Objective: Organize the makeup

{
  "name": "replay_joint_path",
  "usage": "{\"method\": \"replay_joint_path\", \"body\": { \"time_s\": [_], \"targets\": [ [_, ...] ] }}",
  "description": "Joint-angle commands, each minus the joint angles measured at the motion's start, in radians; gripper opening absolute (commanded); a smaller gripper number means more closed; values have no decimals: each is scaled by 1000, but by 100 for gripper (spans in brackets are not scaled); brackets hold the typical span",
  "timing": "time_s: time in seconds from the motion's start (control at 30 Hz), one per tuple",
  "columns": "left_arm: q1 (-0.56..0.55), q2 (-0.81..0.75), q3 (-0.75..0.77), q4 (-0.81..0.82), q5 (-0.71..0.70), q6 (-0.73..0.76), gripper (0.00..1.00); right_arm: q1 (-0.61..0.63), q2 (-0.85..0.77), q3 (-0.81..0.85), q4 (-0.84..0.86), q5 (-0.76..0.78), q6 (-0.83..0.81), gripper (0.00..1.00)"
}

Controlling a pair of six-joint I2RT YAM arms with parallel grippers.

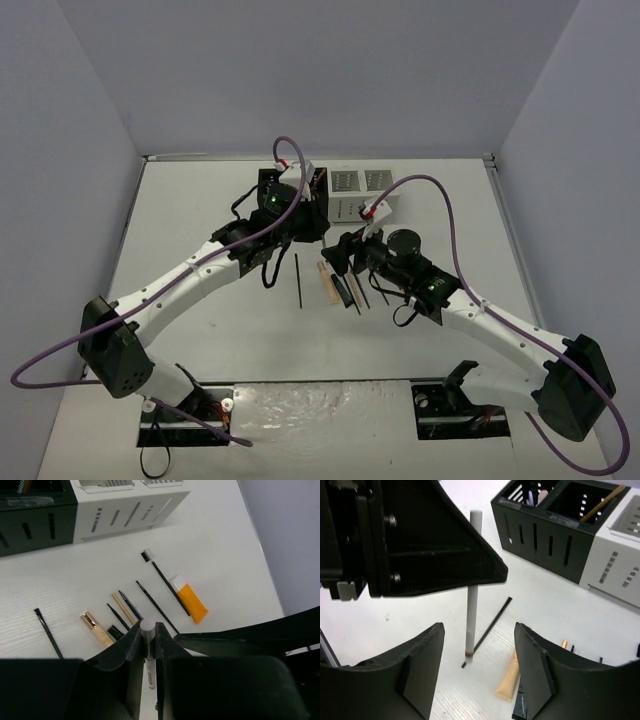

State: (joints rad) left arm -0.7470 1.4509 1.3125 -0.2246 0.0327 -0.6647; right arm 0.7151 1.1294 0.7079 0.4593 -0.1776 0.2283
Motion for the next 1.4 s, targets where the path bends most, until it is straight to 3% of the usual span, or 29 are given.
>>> {"method": "replay_joint_path", "body": {
  "time_s": [0.0,0.13,0.3,0.6,0.97,1.2,1.27,1.37],
  "targets": [
    [18,28,115,50,-140,263,0,-9,-29,71,-102,75,-39,62],
    [58,116,220,64,-176,430,0,-28,-49,105,-227,105,-40,71],
    [128,231,335,144,-125,606,0,-43,-70,98,-330,131,-29,79],
    [251,425,498,340,92,720,0,-88,-90,110,-427,105,-1,83],
    [261,590,619,391,171,759,0,-94,-85,80,-438,48,22,83],
    [268,641,595,401,181,730,0,-97,-82,53,-445,80,38,84],
    [270,648,591,401,181,722,3,-97,-77,53,-447,83,41,84],
    [268,652,581,400,178,706,16,-102,-65,50,-455,94,46,83]
  ]
}}
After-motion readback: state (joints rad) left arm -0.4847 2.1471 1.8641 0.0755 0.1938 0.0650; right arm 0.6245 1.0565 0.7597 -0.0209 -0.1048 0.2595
